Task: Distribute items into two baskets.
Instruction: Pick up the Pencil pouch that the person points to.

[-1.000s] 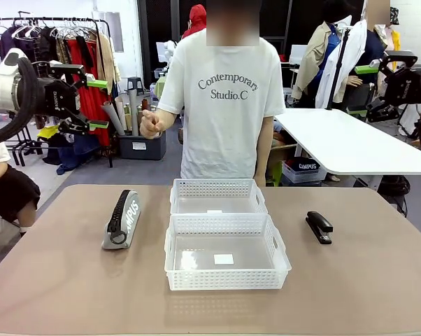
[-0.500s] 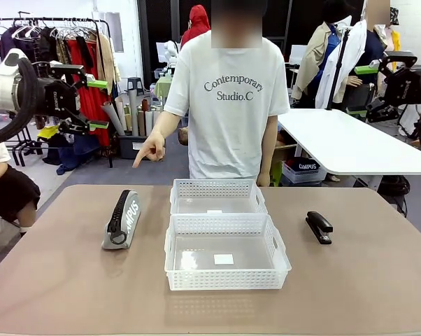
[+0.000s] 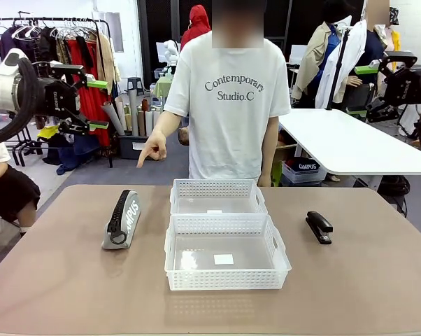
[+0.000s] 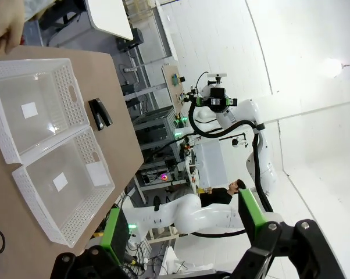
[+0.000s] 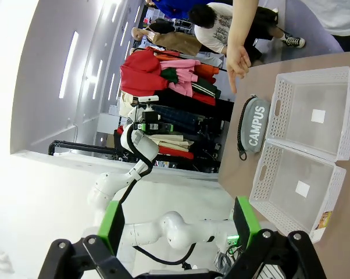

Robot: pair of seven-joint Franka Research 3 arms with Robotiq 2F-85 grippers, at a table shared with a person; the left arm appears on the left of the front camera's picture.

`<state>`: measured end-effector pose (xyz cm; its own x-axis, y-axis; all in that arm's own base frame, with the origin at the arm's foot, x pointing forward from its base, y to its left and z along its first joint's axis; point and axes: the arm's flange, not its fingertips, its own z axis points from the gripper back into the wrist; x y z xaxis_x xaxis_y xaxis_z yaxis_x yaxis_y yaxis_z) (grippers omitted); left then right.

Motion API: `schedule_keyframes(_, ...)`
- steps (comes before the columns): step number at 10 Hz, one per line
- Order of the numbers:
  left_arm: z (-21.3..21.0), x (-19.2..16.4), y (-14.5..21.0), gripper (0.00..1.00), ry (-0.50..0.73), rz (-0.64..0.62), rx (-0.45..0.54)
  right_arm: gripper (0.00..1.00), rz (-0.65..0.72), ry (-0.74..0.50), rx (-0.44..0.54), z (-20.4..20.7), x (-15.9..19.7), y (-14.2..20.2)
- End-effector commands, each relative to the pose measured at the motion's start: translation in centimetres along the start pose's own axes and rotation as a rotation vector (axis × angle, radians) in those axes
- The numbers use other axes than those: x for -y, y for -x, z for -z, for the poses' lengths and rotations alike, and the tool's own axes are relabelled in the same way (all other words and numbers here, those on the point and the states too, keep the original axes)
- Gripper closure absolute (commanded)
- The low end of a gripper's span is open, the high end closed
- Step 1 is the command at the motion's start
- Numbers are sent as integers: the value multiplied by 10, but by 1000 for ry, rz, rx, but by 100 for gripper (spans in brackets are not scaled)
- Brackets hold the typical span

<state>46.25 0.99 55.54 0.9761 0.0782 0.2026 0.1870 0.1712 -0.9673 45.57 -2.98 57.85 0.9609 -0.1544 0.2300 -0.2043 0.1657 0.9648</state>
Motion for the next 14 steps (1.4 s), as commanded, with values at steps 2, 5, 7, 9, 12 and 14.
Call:
schedule_keyframes(2,-8,26,-14,0,-251,26,-76,0,0,3,-1,0,0,1)
schedule_keyframes(5,11,37,-34,0,-646,100,-120,0,0,3,-1,0,0,1)
schedule_keyframes(7,42,25,-41,0,-899,122,-164,0,0,3,-1,0,0,1)
schedule_keyframes(9,68,-1,-39,0,-981,107,-210,0,0,3,-1,0,0,1)
schedule_keyframes(12,90,-52,-21,0,-1147,128,-238,0,0,3,-1,0,0,1)
schedule_keyframes(14,95,-77,-11,0,-1151,122,-219,0,0,3,-1,0,0,1)
